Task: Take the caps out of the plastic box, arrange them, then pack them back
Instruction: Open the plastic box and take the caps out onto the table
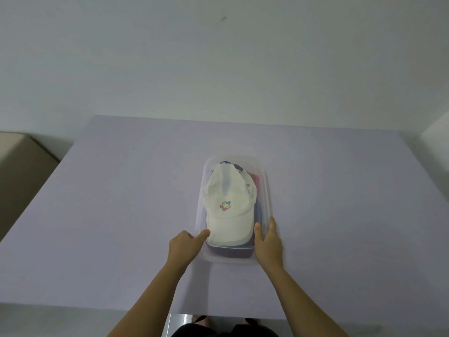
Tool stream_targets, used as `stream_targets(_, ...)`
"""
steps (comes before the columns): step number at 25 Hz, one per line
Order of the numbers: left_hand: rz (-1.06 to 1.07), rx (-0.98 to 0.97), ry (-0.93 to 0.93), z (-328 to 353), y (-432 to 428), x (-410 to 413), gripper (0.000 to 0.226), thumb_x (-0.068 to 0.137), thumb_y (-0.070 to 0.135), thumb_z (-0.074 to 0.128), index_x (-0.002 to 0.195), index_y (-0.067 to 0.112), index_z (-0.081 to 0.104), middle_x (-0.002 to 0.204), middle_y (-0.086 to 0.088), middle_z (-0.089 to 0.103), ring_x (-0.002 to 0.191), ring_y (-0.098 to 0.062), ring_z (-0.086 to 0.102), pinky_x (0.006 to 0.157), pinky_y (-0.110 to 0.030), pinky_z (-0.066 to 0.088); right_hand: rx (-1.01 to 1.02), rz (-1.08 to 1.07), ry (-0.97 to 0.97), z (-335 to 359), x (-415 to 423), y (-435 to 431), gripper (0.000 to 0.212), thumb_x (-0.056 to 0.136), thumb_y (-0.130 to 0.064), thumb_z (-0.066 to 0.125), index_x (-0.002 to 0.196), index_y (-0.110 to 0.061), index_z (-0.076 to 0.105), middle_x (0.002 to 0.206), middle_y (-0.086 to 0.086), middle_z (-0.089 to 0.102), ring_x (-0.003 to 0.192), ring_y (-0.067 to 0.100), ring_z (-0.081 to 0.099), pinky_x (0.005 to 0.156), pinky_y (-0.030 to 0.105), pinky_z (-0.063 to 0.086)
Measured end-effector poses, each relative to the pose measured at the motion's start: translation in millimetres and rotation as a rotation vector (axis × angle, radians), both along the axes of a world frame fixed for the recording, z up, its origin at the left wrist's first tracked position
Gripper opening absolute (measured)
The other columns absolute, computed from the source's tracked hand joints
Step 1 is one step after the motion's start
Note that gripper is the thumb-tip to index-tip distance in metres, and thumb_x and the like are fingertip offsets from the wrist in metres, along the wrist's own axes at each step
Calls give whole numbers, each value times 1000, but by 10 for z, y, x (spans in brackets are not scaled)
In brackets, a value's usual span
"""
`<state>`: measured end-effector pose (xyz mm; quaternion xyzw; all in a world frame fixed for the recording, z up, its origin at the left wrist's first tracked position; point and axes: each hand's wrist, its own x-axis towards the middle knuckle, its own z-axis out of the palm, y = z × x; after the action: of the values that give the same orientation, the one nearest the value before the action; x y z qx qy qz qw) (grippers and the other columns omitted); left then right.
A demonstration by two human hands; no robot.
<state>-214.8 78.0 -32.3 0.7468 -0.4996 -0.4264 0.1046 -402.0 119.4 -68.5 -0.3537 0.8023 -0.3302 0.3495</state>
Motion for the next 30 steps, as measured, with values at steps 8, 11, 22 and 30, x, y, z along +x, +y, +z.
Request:
stream_targets(8, 85, -52, 71, -93, 90, 6, 58, 81, 46, 66, 53, 14, 26, 50, 0, 28, 48, -13, 26, 50, -22, 26, 1, -14, 19, -7, 9, 2, 61, 98, -38, 38, 149, -13, 16, 151, 11, 32, 136, 31, 36, 108, 40, 33)
stream_targets(11, 135, -86, 58, -101, 179, -80, 60, 79, 42, 70, 53, 14, 24, 50, 1, 23, 46, -12, 22, 47, -20, 23, 3, -20, 24, -21, 38, -6, 61, 98, -38, 38, 149, -12, 16, 151, 12, 32, 136, 32, 36, 108, 40, 33)
stream_targets(22, 325, 150, 215, -24, 34, -103, 46, 82, 33, 71, 60, 13, 35, 61, 1, 33, 54, -11, 31, 51, -22, 28, 7, -17, 40, -25, 61, -26, 60, 99, -37, 37, 148, -9, 16, 151, 13, 33, 135, 31, 37, 107, 39, 34)
stream_targets(30, 337, 62, 194, 73, 104, -150, 43, 84, 33, 67, 99, 3, 41, 76, -3, 40, 65, -12, 38, 58, -29, 41, 15, -5, -33, 23, 32, -20, 60, 98, -39, 38, 148, -13, 17, 152, 11, 32, 136, 31, 35, 108, 40, 33)
